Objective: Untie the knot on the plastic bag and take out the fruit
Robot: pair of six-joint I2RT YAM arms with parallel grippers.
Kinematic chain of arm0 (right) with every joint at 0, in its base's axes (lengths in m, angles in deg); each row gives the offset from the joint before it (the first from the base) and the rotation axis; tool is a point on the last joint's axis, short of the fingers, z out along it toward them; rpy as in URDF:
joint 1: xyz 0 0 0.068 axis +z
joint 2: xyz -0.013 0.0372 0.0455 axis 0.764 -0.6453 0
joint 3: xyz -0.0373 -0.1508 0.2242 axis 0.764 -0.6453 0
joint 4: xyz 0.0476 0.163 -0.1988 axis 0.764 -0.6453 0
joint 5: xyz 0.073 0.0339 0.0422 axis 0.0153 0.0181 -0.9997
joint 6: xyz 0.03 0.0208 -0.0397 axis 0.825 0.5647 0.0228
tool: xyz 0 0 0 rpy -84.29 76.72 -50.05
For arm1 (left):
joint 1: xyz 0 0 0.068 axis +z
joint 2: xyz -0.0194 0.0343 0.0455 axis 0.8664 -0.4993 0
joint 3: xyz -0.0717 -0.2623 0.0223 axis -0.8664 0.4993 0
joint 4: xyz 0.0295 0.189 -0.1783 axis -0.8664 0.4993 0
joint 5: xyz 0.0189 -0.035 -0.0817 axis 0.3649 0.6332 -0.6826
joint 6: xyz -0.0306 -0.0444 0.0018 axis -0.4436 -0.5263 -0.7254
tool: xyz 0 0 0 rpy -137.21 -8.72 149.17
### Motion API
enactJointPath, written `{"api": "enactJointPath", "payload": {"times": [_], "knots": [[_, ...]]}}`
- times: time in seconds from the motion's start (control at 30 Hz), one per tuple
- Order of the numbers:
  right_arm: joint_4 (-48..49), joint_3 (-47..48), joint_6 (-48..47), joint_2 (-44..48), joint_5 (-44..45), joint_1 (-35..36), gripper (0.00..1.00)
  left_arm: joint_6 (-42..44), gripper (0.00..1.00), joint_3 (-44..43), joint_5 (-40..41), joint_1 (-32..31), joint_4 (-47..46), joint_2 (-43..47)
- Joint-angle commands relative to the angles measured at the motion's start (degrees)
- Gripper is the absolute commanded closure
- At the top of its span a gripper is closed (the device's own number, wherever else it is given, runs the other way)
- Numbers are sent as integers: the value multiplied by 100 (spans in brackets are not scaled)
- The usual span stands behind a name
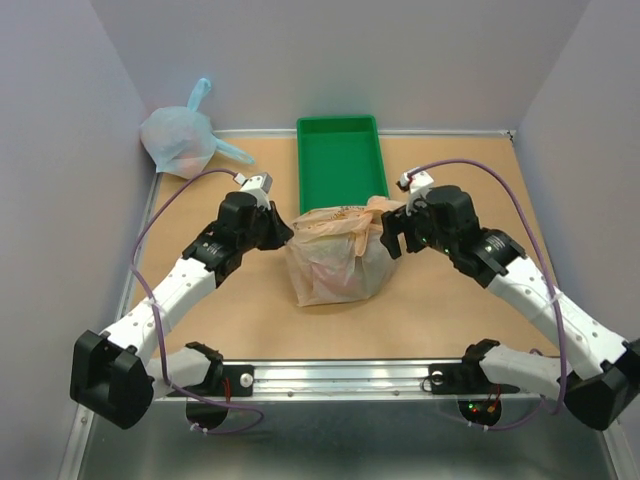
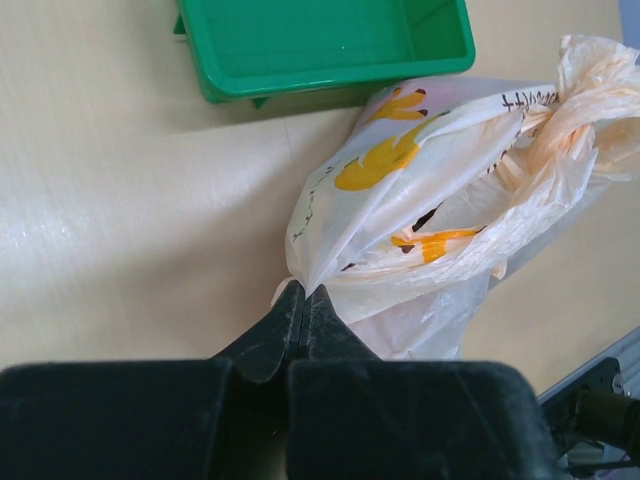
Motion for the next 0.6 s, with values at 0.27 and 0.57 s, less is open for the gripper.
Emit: {"api": "enactJointPath", "payload": {"times": [0.27,0.57], "knots": [[774,1050,-784,-1749,2079,-13,15,244,100,277,-230,-33,-63,347],[1250,971,-670,-2269,2280,-13,63,270,100,523,-239,-24,-46,637]]}}
